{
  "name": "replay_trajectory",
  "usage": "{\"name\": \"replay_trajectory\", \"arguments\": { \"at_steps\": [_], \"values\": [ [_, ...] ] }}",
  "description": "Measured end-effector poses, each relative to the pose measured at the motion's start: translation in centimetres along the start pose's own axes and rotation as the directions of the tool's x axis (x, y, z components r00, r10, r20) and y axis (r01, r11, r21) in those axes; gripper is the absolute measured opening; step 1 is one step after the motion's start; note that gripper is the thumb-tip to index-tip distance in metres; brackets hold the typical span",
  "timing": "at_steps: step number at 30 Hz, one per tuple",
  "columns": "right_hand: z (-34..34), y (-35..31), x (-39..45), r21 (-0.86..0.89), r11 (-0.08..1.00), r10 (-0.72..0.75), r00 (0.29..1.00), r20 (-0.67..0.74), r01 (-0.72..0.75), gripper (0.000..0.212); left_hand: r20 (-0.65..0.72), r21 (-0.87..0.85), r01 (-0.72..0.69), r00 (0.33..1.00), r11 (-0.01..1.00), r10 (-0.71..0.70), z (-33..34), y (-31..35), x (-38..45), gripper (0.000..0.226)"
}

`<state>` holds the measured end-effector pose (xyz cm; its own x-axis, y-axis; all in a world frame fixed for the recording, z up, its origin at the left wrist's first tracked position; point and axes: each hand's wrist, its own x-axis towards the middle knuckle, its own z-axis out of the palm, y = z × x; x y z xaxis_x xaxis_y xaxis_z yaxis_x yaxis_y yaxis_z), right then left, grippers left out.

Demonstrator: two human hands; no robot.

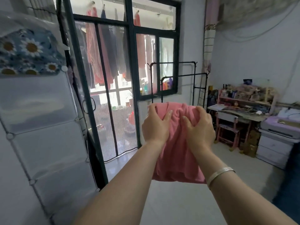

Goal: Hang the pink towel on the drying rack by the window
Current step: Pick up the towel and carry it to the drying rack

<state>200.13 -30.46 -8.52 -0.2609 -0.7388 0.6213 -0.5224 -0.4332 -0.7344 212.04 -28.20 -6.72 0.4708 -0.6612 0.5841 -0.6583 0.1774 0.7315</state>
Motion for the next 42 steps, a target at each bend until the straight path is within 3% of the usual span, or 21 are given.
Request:
{"name": "replay_trajectory", "arguments": {
  "at_steps": [6,15,26,38,42],
  "values": [
    [7.1,1.3,7.3,-0.028,1.000,-0.005,1.000,-0.019,0.005,0.052,-0.003,-0.048,-0.037,0.999,0.998,0.037,5.0,-2.9,9.2,0.041],
    [15.9,9.1,19.4,-0.178,0.984,0.007,0.995,-0.095,-0.024,0.053,0.102,-0.221,-0.012,0.994,0.975,0.036,19.5,-7.4,20.8,0.038],
    [26.7,16.3,38.9,-0.262,0.965,-0.048,0.981,-0.190,-0.003,0.049,0.177,-0.390,-0.062,0.974,0.919,0.141,36.0,-9.0,39.1,0.043],
    [32.5,30.9,58.0,-0.255,0.967,-0.075,0.977,-0.197,0.023,0.050,0.103,-0.331,-0.095,0.985,0.939,0.136,57.7,-8.2,50.6,0.048],
    [32.5,36.4,66.3,-0.237,0.971,-0.090,0.977,-0.193,0.043,0.049,0.083,-0.303,-0.094,0.989,0.948,0.125,66.0,-5.5,54.3,0.039]
  ]
}}
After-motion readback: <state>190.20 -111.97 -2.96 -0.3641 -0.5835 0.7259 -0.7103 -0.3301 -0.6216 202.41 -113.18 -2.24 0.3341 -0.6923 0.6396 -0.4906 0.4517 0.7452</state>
